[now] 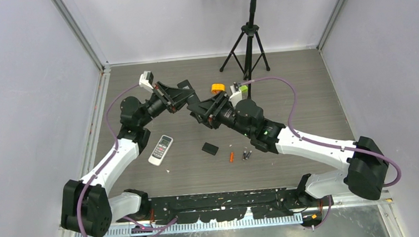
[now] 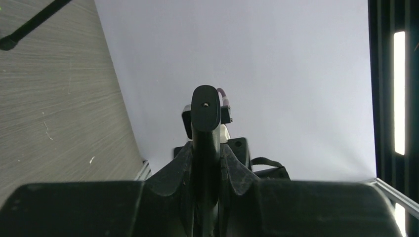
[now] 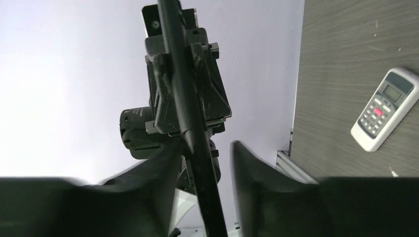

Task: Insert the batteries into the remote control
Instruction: Load the battery into the remote control, then pick up the battery from the center of the board.

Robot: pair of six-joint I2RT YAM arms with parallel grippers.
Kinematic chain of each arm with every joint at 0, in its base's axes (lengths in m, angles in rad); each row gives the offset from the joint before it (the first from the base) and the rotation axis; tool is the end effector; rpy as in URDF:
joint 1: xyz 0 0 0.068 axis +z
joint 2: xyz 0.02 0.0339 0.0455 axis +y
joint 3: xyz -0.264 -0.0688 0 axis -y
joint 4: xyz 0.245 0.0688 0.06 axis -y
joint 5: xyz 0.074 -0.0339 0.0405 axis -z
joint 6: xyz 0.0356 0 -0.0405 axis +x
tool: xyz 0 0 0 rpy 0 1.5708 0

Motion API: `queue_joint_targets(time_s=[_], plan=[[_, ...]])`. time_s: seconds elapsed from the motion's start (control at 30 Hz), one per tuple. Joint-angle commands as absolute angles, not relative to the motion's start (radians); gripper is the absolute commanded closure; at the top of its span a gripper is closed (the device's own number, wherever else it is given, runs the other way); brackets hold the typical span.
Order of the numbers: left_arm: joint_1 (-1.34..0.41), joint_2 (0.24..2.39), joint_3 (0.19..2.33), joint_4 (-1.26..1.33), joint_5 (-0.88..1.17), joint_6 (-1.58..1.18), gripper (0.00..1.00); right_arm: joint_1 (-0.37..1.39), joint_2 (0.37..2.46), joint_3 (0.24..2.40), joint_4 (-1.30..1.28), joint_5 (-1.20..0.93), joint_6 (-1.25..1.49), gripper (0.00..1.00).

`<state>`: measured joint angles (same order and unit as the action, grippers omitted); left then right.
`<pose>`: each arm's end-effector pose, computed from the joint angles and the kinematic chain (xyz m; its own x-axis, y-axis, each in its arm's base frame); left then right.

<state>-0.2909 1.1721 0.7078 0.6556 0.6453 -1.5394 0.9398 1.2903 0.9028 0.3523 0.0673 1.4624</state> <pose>0.2468 -0.0962 0.3202 -0.7887 -0.5974 -0.1451 0.2070 -0.0358 -0.9777 0.1824 0.2456 0.3263 -0.7637 0.6360 -0.1105 -0.0622 0.0978 0.9933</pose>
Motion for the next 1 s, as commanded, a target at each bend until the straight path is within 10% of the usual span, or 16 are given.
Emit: queue_joint_targets(time_s=[0.0,0.17,0.57,0.97], plan=[[-0.304,1.139,0.723,0.696,0.676,-1.503,1.00,0.940,1.304,0.891,0.419,0.037,1.439,0.41],[-0.304,1.147,0.704,0.692,0.676,-1.478,1.00,0.926,1.260,0.863,0.440,0.031,1.387,0.26],[-0.302,1.172,0.689,0.718,0.697,-1.460,1.00,0.852,1.122,0.726,0.509,-0.070,1.265,0.36],[-0.301,1.057,0.551,0.495,0.582,-0.979,1.00,0.798,0.976,0.833,-0.450,0.314,1.002,0.37]])
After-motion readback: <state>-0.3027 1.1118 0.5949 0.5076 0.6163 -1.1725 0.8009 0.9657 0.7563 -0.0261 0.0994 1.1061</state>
